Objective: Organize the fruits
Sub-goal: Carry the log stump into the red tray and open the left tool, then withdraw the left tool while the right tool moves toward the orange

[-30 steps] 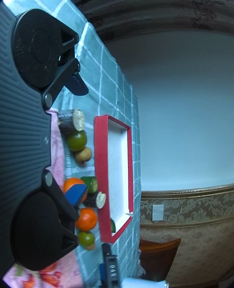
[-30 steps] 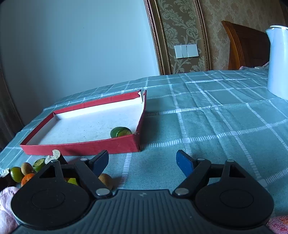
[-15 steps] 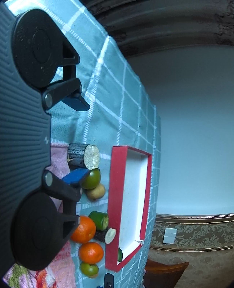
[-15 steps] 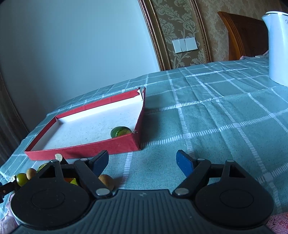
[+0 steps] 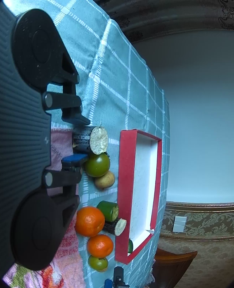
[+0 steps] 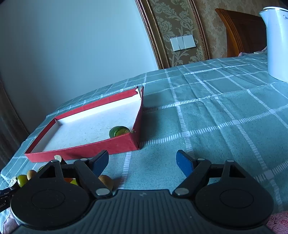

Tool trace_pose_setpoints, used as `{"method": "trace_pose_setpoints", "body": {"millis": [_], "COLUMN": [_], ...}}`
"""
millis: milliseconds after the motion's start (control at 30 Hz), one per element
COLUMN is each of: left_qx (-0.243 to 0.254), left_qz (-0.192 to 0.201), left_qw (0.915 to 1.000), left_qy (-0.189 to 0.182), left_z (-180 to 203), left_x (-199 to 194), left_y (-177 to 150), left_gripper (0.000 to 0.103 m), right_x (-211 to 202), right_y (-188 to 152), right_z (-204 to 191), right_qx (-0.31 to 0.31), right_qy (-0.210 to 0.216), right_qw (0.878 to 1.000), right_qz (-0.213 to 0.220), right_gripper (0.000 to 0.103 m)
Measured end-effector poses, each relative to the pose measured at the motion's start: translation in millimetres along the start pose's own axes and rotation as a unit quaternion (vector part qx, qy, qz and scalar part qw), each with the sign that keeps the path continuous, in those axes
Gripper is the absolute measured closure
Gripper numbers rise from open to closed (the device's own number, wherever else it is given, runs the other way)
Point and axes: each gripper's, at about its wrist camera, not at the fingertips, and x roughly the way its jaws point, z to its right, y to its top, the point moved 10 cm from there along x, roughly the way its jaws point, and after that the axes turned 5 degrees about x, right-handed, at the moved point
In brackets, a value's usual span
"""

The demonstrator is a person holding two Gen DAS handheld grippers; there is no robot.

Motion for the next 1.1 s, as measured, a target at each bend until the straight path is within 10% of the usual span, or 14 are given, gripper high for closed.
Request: {"method": "trace_pose_setpoints", "body": {"millis": [367, 800, 1100], "left_qx": [0.006, 0.027, 0.021], "left_qz": [0.058, 0.023, 0.058], "left_qw": [0.9983, 0.9989, 0.9972], "left_qy": [0.006, 0.032, 0.041], "left_z": [4, 22, 16], "left_x": [-26, 73, 44], "left_y": [41, 94, 94], "left_gripper": [0.073, 0.072, 0.027], "right_x": [0, 2, 3], "right_y": [-1, -1, -1], "right_z": [0, 3, 1], "right_qx": [0.001, 0.017, 0.02], "right_qy": [0.002, 0.011, 0.017], "right_qw": [1.0, 1.0, 1.0], "right_qz": [-0.001, -0.008, -0.009], "right_gripper": [0.021, 0.02, 0.017]}}
